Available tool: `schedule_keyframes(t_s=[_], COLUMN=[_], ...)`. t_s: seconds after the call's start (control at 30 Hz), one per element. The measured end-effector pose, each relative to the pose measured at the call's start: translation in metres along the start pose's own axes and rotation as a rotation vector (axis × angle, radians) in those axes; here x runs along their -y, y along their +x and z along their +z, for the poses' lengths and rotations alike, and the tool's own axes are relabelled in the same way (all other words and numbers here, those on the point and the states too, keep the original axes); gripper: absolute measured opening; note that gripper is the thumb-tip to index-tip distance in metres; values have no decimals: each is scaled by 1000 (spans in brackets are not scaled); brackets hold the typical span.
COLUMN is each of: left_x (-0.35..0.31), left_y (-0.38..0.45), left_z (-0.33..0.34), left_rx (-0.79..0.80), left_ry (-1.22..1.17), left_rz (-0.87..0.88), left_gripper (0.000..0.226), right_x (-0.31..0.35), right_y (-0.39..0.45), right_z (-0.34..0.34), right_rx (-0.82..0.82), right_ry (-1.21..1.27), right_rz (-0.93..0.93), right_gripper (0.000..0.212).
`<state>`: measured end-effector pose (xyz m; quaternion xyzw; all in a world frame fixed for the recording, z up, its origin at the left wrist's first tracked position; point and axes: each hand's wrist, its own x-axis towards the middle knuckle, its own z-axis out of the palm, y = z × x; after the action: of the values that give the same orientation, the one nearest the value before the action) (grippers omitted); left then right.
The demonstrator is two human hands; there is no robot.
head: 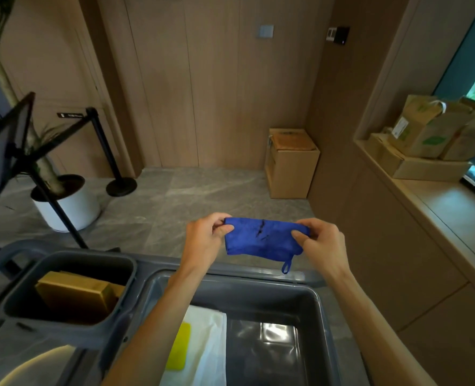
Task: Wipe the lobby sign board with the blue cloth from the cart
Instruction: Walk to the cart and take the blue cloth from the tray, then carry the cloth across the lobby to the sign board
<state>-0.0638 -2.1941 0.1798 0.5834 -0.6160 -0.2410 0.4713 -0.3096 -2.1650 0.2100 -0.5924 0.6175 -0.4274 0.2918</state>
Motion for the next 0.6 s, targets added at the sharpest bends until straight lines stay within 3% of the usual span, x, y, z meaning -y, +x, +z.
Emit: schedule_keyframes(t_s=[0.33, 0.6], left_x=[-17, -12], left_y=[-6, -31], left_z=[-19, -52], left_rx=[-81, -215], left_ry=[-63, -16], left_rz=[-71, -131], left_gripper=[18, 17], right_x=[16, 29], right_y=[3, 9], right_z=[-1, 27], right_rx=[2, 154], right_ry=[5, 30], right_rz=[-56, -101], right_gripper=[15, 15])
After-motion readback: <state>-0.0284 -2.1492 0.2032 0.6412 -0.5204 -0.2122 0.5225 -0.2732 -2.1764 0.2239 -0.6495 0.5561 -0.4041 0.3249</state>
